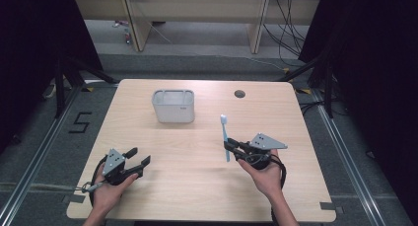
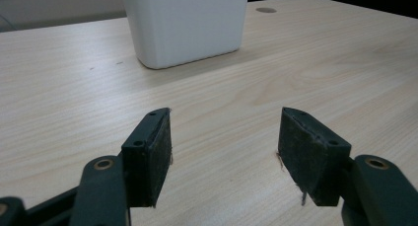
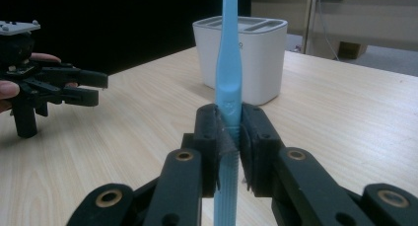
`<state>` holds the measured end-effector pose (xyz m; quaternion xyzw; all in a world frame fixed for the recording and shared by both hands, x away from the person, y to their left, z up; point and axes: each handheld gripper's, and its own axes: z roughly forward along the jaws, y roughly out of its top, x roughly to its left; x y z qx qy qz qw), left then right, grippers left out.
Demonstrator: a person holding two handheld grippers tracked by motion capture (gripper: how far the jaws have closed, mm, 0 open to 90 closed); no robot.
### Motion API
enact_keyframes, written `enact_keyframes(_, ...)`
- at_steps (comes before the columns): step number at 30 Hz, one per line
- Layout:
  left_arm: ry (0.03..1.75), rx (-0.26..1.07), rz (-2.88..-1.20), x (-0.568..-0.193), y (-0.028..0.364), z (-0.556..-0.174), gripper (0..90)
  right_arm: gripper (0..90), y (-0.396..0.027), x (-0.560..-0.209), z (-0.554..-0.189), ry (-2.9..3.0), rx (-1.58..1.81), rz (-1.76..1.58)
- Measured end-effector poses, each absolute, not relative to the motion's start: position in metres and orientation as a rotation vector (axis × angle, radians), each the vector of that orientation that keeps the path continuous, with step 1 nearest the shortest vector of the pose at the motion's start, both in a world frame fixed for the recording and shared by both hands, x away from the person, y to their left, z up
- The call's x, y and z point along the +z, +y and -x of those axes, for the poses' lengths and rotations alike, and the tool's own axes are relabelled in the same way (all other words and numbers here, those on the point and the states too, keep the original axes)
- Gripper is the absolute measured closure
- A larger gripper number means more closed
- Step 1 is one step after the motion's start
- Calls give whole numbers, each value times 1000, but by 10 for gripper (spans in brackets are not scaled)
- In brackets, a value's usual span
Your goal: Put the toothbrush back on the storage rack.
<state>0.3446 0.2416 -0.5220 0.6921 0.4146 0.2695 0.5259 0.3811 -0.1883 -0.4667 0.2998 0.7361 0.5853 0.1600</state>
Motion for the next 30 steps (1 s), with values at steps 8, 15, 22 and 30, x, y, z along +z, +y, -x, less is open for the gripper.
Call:
enact_keyframes(8, 946, 594, -1616, -504, 231, -343, 368, 788, -182, -467, -381, 2106, 1693, -838)
enact_keyframes(15, 934, 525, -1585, -496, 221, -345, 369, 788, -175, -467, -379, 2118, 1710, -850)
enact_keyframes(22, 884, 492, -1566, -485, 209, -348, 376, 788, -169, -468, -379, 2131, 1719, -837)
enact_keyframes(30, 870, 452, -1573, -475, 198, -352, 386, 788, -164, -468, -379, 2105, 1722, -823)
